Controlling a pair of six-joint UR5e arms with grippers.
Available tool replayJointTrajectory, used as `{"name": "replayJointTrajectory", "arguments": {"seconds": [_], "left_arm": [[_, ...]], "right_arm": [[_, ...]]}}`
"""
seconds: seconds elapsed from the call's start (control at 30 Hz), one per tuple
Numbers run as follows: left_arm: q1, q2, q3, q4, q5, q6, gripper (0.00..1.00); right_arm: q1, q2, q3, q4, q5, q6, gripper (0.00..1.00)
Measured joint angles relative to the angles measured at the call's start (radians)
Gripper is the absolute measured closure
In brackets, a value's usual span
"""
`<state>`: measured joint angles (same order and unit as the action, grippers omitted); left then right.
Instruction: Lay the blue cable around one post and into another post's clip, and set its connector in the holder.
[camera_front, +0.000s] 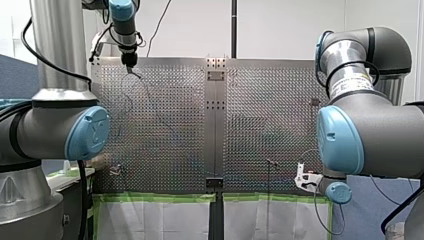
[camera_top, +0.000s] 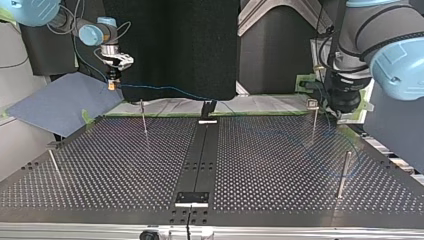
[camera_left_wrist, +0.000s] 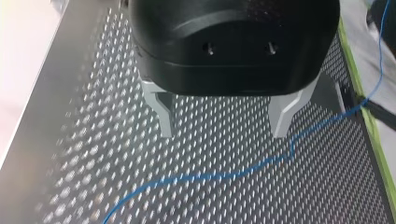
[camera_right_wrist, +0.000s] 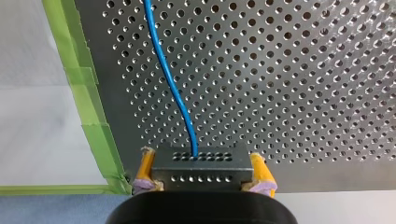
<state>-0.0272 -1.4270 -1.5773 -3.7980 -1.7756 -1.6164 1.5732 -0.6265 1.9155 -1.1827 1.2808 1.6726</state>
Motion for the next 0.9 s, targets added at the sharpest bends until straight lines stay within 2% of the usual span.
{"name": "replayJointTrajectory", "arguments": {"seconds": [0.3, 0.47, 0.63, 0.9], "left_arm": [[-0.074, -0.039, -0.075, 0.076, 0.07, -0.071, 0.0], [-0.123, -0.088, -0.125, 0.125, 0.049, -0.12, 0.0], [-0.163, -0.127, -0.165, 0.165, 0.023, -0.142, 0.0], [-0.229, -0.194, -0.231, 0.231, 0.071, -0.175, 0.0]], "right_arm": [[-0.003, 0.0, 0.0, 0.001, 0.001, -0.005, 1.0], [-0.004, -0.001, 0.0, 0.005, 0.001, -0.012, 1.0], [-0.005, -0.002, 0.0, 0.005, 0.0, -0.025, 1.0], [-0.006, -0.015, 0.0, 0.011, 0.002, -0.037, 1.0]]}}
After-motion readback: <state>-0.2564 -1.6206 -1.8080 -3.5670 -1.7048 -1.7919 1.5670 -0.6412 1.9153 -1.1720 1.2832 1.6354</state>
